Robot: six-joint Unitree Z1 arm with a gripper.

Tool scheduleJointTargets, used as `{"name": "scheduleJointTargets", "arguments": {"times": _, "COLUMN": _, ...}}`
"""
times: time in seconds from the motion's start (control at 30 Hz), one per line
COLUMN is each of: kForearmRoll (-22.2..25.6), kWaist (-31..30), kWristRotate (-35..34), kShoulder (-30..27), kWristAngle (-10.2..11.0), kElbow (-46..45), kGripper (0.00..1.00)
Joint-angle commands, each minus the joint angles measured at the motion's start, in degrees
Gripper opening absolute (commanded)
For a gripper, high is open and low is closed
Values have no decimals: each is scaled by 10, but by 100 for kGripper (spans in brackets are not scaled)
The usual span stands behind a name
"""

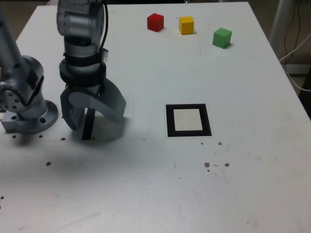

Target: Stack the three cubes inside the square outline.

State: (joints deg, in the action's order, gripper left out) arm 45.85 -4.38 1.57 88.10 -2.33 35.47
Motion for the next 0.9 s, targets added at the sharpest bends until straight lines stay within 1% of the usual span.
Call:
{"name": "scheduleJointTargets", "arguments": {"times": 0.0, "kForearmRoll": 6, "kWaist": -1, "kWristRotate": -3, "kShoulder": -13, "kWristAngle": 4, "kElbow": -6, "kGripper": 100}}
{"name": "scheduleJointTargets", "arguments": {"times": 0.13, "kForearmRoll": 18, "kWaist": -1, "kWristRotate": -7, "kShoulder": -31, "kWristAngle": 10, "kElbow": -5, "kGripper": 100}}
{"name": "scheduleJointTargets", "arguments": {"times": 0.43, "kForearmRoll": 24, "kWaist": -1, "kWristRotate": -8, "kShoulder": -33, "kWristAngle": 10, "kElbow": -3, "kGripper": 100}}
{"name": "scheduleJointTargets", "arguments": {"times": 0.53, "kForearmRoll": 35, "kWaist": 1, "kWristRotate": -8, "kShoulder": -38, "kWristAngle": 16, "kElbow": 4, "kGripper": 100}}
{"name": "scheduleJointTargets", "arguments": {"times": 0.63, "kForearmRoll": 62, "kWaist": 7, "kWristRotate": -9, "kShoulder": -46, "kWristAngle": 31, "kElbow": 26, "kGripper": 100}}
{"name": "scheduleJointTargets", "arguments": {"times": 0.73, "kForearmRoll": 109, "kWaist": 18, "kWristRotate": -6, "kShoulder": -49, "kWristAngle": 52, "kElbow": 71, "kGripper": 99}}
{"name": "scheduleJointTargets", "arguments": {"times": 0.8, "kForearmRoll": 135, "kWaist": 29, "kWristRotate": 0, "kShoulder": -50, "kWristAngle": 59, "kElbow": 100, "kGripper": 99}}
{"name": "scheduleJointTargets", "arguments": {"times": 0.87, "kForearmRoll": 153, "kWaist": 43, "kWristRotate": 9, "kShoulder": -51, "kWristAngle": 61, "kElbow": 124, "kGripper": 99}}
